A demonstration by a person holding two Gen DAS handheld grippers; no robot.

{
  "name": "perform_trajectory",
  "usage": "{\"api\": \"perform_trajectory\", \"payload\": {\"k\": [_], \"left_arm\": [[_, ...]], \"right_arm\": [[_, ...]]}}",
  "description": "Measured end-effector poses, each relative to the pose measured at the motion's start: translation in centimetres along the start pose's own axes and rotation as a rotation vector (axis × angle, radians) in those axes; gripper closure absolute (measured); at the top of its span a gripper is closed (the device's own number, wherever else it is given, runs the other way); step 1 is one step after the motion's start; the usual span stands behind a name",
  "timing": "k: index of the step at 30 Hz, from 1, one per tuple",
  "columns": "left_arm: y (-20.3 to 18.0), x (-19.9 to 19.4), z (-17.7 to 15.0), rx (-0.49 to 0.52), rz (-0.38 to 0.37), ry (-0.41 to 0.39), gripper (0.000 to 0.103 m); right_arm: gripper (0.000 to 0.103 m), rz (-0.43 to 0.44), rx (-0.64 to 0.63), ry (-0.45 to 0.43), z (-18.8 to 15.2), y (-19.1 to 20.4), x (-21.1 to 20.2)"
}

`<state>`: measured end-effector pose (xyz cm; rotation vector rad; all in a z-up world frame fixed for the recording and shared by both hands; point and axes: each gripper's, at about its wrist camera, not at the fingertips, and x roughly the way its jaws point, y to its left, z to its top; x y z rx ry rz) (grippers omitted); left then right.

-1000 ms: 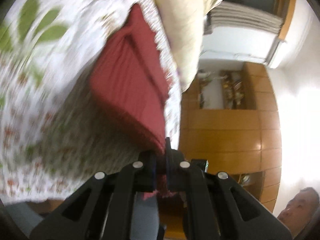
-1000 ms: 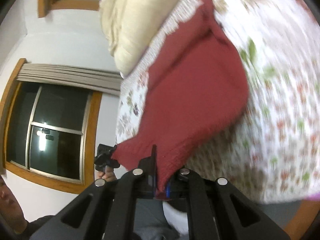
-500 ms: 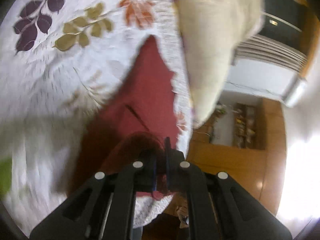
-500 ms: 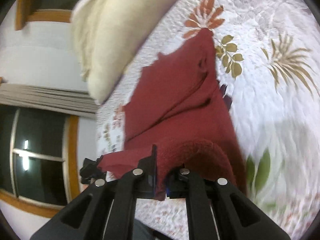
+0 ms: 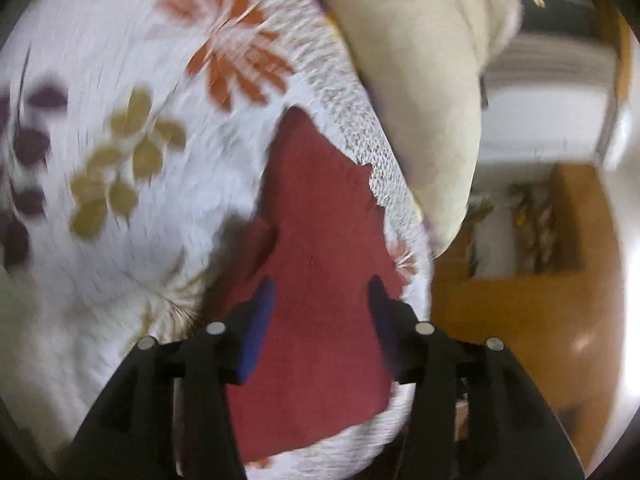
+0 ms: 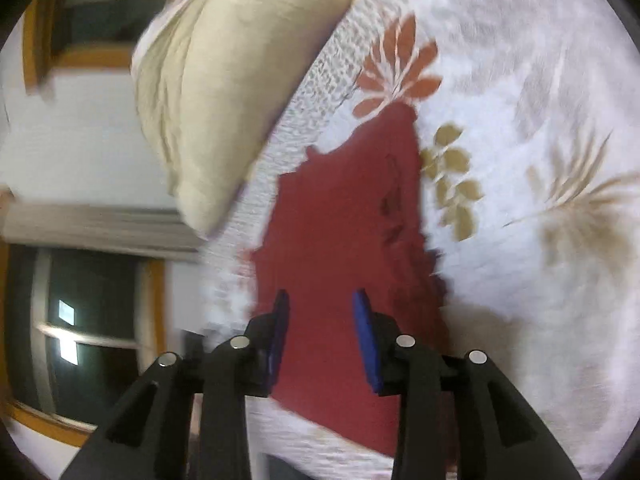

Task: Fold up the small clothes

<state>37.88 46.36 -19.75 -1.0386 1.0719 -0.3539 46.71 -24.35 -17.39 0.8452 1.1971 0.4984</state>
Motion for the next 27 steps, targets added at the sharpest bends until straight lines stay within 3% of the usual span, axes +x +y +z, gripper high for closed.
{"api": "perform_trajectory", "payload": {"k": [2,6,9,13,14,15,17,19,24,26,27], "left_arm": [[-0.9,-0.2,-0.3,0.09,0.073,0.01,0.051],[-0.6,1.0,0.2,0.128,0.136,0.069,0.051],[0.4,2.7,0.7,0.122,0.16,0.121,0.048],[0.4,4.2,0.8,0.168,0.199,0.156,0.05],[0.3,4.3,0.8,0.183,0.211,0.147,0.059],[0.2,4.6,0.8,0.199,0.226,0.145,0.097],[0.0,4.7,0.7,0.227,0.269,0.14,0.096],[0.0,5.2,0.7,0.231,0.257,0.147,0.097],[0.1,5.4,0.5,0.247,0.245,0.147,0.096],[0.1,5.4,0.5,0.257,0.251,0.137,0.089],[0.1,5.4,0.5,0.252,0.251,0.132,0.081]], "right_arm": [[0.069,-0.108,-0.107,0.017,-0.7,0.9,0.5],[0.069,-0.26,-0.25,0.024,-2.1,2.0,2.7],[0.064,-0.263,-0.253,0.031,-2.3,1.3,4.0],[0.064,-0.278,-0.255,0.044,-2.1,1.0,5.2],[0.067,-0.284,-0.265,0.046,-2.1,1.3,5.3],[0.072,-0.27,-0.275,0.057,-2.1,1.5,5.5],[0.092,-0.265,-0.295,0.051,-2.4,2.0,5.2],[0.101,-0.263,-0.31,0.038,-2.5,2.4,4.9],[0.097,-0.27,-0.321,0.049,-2.8,2.2,5.2],[0.093,-0.273,-0.317,0.056,-2.8,2.1,5.5],[0.092,-0.278,-0.317,0.058,-2.8,2.1,5.7]]}}
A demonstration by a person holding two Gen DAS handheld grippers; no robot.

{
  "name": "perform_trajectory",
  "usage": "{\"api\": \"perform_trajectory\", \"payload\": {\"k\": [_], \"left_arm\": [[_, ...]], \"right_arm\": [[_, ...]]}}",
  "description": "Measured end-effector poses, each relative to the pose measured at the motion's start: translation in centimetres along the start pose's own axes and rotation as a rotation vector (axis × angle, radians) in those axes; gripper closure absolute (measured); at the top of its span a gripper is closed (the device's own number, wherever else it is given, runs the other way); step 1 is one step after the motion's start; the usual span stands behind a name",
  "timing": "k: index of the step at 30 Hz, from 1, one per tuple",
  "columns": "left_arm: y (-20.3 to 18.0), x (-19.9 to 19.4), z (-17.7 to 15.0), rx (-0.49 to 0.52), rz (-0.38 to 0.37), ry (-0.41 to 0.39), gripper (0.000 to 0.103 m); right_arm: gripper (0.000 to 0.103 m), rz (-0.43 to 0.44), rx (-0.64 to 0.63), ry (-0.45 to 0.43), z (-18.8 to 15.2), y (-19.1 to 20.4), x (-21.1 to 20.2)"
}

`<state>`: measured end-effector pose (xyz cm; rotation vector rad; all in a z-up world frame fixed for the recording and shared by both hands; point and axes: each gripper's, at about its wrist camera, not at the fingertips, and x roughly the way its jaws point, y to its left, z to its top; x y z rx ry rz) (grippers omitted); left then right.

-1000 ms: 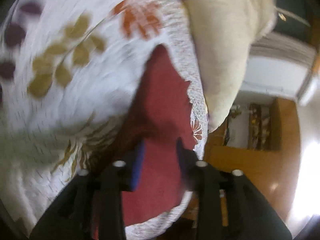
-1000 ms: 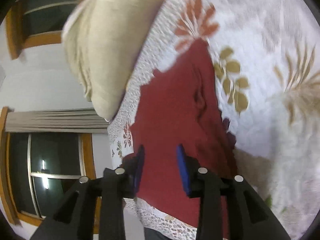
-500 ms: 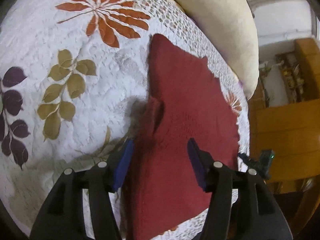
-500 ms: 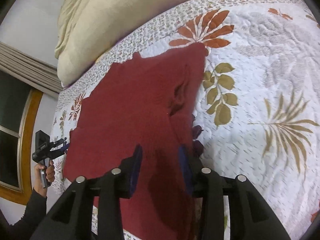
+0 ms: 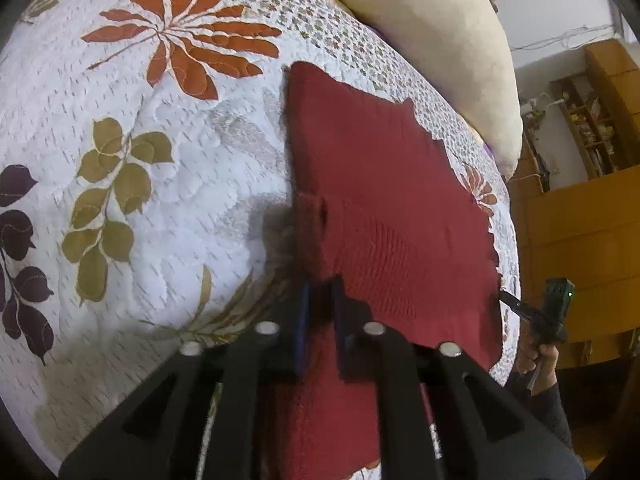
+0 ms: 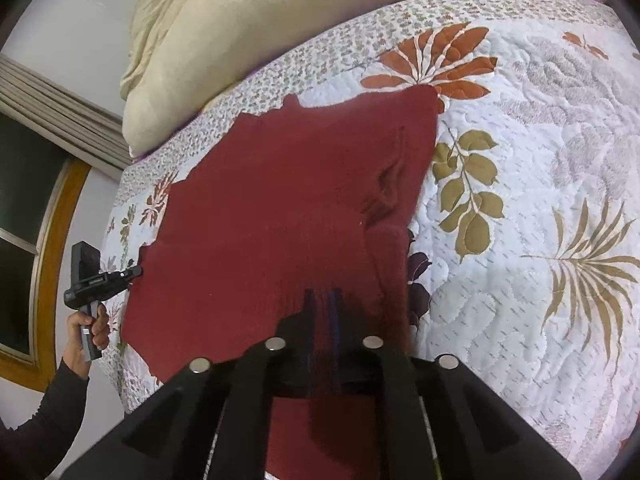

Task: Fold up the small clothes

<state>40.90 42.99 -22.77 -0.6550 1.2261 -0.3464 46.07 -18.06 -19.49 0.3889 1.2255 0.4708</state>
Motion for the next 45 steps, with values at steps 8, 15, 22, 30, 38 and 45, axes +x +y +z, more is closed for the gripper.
{"api": "perform_trajectory", "payload": {"k": [8,15,22,30,38,45], "left_arm": [[0.0,0.4,-0.4,-0.007,-0.007,0.001,0.073],[0.0,1.1,-0.7,-0.023,0.006,-0.005,0.081],[-1.4,-0.1,-1.0,0.056,0.04,-0.043,0.094],[-5.7,-3.6,-2.4,0.213,0.043,-0.164,0.094],[-8.8,-7.0,-0.3,0.268,-0.006,-0.268,0.094],[-10.6,-6.8,5.9,0.271,0.003,-0.314,0.095]], "right_arm": [[0.051,-0.191,-0.11,-0.119,-0.5,1.3,-1.8],[0.078,-0.227,-0.146,-0.055,-0.3,1.0,0.5],[0.095,-0.261,-0.177,-0.098,-0.8,1.5,-0.6],[0.096,-0.226,-0.19,-0.196,-1.0,3.2,-3.9],[0.097,-0.207,-0.18,-0.286,1.1,4.4,-6.9],[0.097,-0.218,-0.122,-0.339,6.9,3.6,-7.3]]}}
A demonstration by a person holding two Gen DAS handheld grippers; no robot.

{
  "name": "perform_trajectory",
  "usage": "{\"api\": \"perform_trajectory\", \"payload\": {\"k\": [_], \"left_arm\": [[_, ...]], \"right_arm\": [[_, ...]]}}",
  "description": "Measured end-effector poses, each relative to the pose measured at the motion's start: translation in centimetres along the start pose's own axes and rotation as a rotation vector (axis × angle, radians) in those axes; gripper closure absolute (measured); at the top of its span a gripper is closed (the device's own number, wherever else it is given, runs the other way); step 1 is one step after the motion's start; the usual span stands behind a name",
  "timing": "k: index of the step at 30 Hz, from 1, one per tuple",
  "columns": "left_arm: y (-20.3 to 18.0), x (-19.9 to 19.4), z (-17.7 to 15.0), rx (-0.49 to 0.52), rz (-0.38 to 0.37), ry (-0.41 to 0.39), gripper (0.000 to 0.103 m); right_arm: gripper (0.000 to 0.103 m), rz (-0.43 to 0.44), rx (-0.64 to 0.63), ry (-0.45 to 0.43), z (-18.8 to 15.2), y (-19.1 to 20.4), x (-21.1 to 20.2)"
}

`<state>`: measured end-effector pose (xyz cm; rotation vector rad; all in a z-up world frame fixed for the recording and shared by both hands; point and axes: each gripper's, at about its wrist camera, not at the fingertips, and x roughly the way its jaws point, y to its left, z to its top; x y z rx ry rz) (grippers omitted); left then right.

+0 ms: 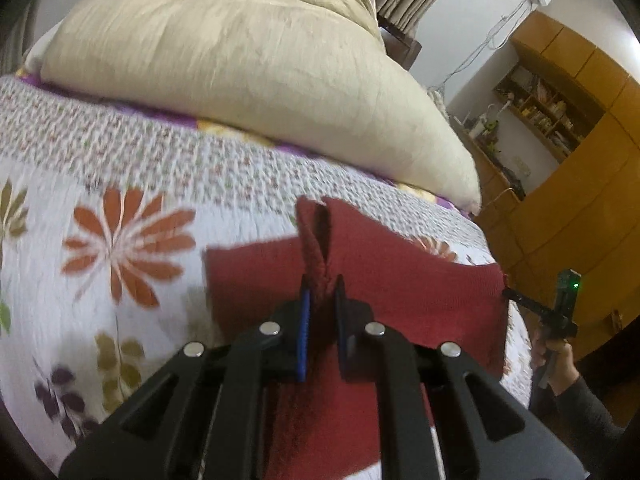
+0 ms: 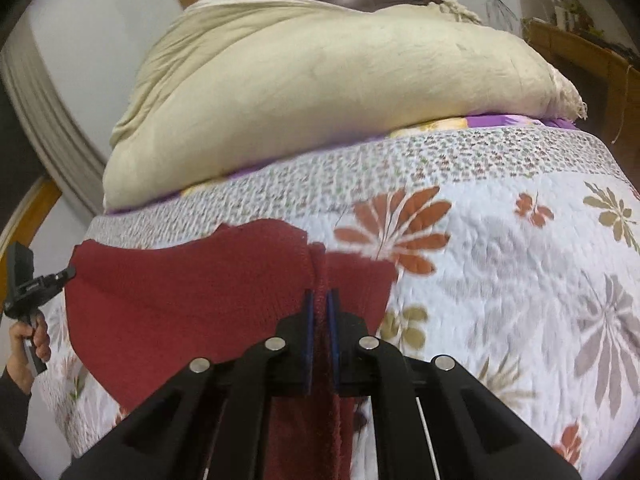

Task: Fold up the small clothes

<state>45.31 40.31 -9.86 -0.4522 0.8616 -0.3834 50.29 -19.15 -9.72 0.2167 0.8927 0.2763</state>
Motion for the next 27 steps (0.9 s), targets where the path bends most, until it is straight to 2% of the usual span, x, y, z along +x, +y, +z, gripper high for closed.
{"api": "perform_trajectory", "payload": {"k": [3,6,11,12,14,18,21,27], "left_arm": [[1.1,2.3,2.2,-0.032,0.02,0.015,0.095],[2.7,5.7,3.7,-0.078,0.052,0.063,0.095],[5.9,12.1,3.6,-0.156,0.14,0.198,0.095],[6.4,12.7,3.5,-0.173,0.137,0.204,0.095],[6.9,13.0,3.5,-0.2,0.119,0.189,0.096],[5.5,11.4,4.6,-0.142,0.08,0.097,0.096],[4.9,10.7,6.0,-0.131,0.045,0.071,0.096],[6.5,12.9,8.7,-0.184,0.075,0.061,0.096]], "right_arm": [[0.097,-0.02,0.012,0.012,2.4,-0.4,2.2],[0.097,-0.04,0.031,0.052,4.2,-0.8,5.2],[0.097,-0.106,0.054,0.189,4.7,-1.8,11.3],[0.097,-0.125,0.055,0.212,4.5,-2.1,12.4],[0.097,-0.126,0.072,0.22,4.3,-2.6,13.2],[0.097,-0.079,0.086,0.168,5.3,-3.0,12.3],[0.098,-0.055,0.089,0.126,6.6,-2.7,11.1],[0.099,-0.086,0.085,0.107,9.1,-2.6,12.5]]}}
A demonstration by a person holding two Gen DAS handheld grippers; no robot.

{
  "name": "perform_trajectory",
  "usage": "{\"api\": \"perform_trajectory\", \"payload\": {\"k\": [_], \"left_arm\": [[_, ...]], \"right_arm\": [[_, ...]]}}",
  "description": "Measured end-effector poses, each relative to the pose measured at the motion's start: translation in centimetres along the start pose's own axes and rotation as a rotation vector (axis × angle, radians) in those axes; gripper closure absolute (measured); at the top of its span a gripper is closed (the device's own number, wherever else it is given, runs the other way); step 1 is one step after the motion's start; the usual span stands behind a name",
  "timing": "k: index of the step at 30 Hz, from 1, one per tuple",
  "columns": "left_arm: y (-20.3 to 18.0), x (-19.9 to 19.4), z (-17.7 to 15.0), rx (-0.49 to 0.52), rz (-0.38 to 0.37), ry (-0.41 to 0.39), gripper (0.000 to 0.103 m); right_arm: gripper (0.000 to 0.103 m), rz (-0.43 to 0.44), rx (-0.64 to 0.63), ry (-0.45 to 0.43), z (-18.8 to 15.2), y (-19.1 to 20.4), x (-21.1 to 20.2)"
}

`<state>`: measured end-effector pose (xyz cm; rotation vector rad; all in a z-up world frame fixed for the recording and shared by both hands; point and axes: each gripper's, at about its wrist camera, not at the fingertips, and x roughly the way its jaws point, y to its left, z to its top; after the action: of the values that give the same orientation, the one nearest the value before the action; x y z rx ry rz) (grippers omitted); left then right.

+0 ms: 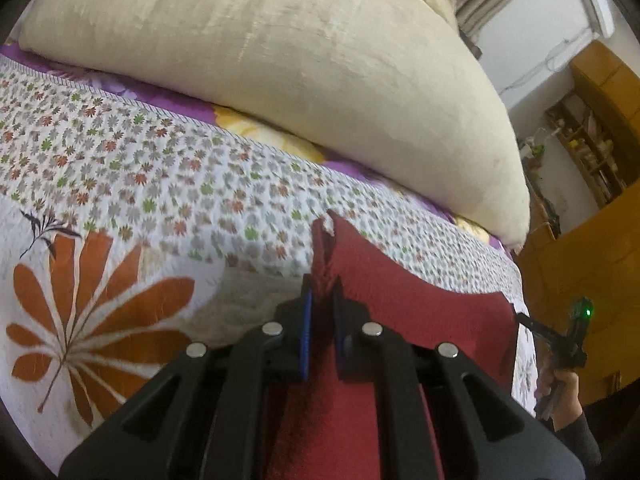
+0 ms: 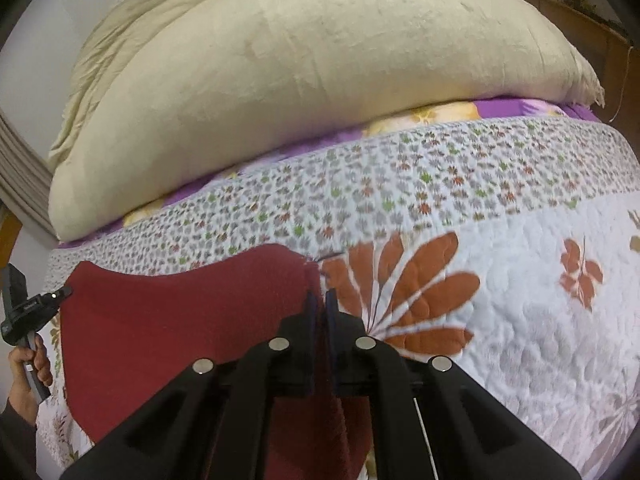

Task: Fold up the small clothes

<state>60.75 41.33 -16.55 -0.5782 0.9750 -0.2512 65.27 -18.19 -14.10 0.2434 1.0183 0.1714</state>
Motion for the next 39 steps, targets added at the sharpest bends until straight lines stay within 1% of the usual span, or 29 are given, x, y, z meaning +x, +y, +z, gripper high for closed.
{"api": "perform_trajectory", "payload": {"k": [3,5,7,9,11,12,13,14,15,16,17,20,21,22,23,24,26,27,28,29,30,32,33,34,35,36,37,38,39], "left_arm": [[1.2,1.5,0.3,-0.03,0.013,0.019,0.096],[2.1,2.9,0.3,-0.049,0.031,0.043,0.096],[3.2,4.1,0.2,-0.073,0.045,0.065,0.096],[4.2,5.7,0.0,-0.097,0.071,0.115,0.096],[4.8,7.3,-0.3,-0.096,0.108,0.179,0.096],[5.0,7.7,-0.4,-0.1,0.107,0.198,0.095],[5.2,7.8,-0.5,-0.112,0.094,0.208,0.094],[5.4,8.0,-0.4,-0.126,0.08,0.217,0.093],[5.6,8.0,-0.2,-0.134,0.068,0.222,0.093],[5.7,8.1,-0.2,-0.139,0.059,0.231,0.092],[5.8,8.1,-0.2,-0.141,0.06,0.241,0.091],[5.4,8.4,-0.1,-0.117,0.086,0.258,0.093],[5.3,8.3,-0.2,-0.095,0.102,0.253,0.095],[4.6,8.4,-0.2,-0.073,0.113,0.244,0.096],[4.1,8.2,-0.2,-0.046,0.122,0.233,0.096],[3.8,8.2,-0.1,-0.028,0.13,0.217,0.097],[3.5,7.5,0.0,-0.019,0.126,0.171,0.097],[3.5,7.7,-0.1,-0.02,0.14,0.171,0.097],[3.7,8.2,-0.4,-0.022,0.153,0.194,0.097],[3.6,8.5,-0.7,-0.005,0.18,0.208,0.097],[3.5,8.6,-0.9,0.006,0.189,0.204,0.097],[3.6,7.9,-0.5,-0.033,0.184,0.177,0.096],[3.6,7.1,0.0,-0.054,0.194,0.143,0.093],[3.4,6.2,0.4,-0.064,0.207,0.113,0.091],[2.8,4.9,0.8,-0.068,0.221,0.063,0.09],[2.0,3.7,1.0,-0.062,0.206,0.022,0.088],[1.2,2.7,0.9,-0.045,0.169,-0.006,0.086],[-0.1,2.4,0.6,-0.014,0.084,0.002,0.085],[-0.9,2.8,0.2,0.011,-0.002,0.042,0.084]], "right_arm": [[0.1,-0.008,0.004,0.001,1.0,0.0,1.5],[0.103,-0.017,0.008,0.01,1.3,-0.1,2.6],[0.103,-0.029,0.023,0.011,1.3,-0.5,3.4],[0.103,-0.027,0.053,0.037,1.3,-1.3,4.5],[0.103,-0.029,0.064,0.066,1.1,-1.7,5.5],[0.103,-0.027,0.066,0.086,0.7,-2.0,6.0],[0.096,-0.01,0.084,0.111,0.5,-2.3,6.4],[0.083,0.009,0.112,0.137,0.3,-2.8,6.9],[0.074,0.021,0.145,0.159,0.0,-3.4,7.5],[0.064,0.028,0.17,0.161,-0.1,-3.8,7.6],[0.064,0.055,0.193,0.168,-0.2,-4.3,8.0],[0.062,0.084,0.217,0.203,-0.2,-4.4,9.2],[0.062,0.093,0.209,0.216,-0.3,-4.1,9.6],[0.069,0.116,0.2,0.231,-0.5,-3.8,9.9],[0.091,0.121,0.179,0.239,-0.6,-3.3,10.0],[0.097,0.106,0.131,0.231,-0.7,-2.5,9.7],[0.098,0.068,0.099,0.17,-0.4,-1.9,8.6],[0.098,0.056,0.115,0.122,-0.1,-2.2,7.8],[0.098,0.049,0.126,0.1,0.1,-2.3,7.5],[0.098,0.033,0.131,0.087,0.3,-2.4,7.3],[0.098,0.025,0.129,0.098,0.2,-2.4,7.6],[0.097,-0.011,0.105,0.115,-0.1,-2.0,8.3],[0.095,-0.028,0.094,0.128,-0.3,-1.7,8.9],[0.084,-0.046,0.078,0.163,-0.7,-1.3,9.6],[0.079,-0.062,0.054,0.169,-1.0,-0.8,9.7],[0.076,-0.074,0.031,0.144,-1.0,0.0,9.2],[0.066,-0.055,0.019,0.105,-1.2,0.4,8.3],[0.063,-0.003,0.032,0.072,-1.4,0.7,7.4],[0.063,0.084,0.078,0.05,-2.0,0.7,6.3]]}}
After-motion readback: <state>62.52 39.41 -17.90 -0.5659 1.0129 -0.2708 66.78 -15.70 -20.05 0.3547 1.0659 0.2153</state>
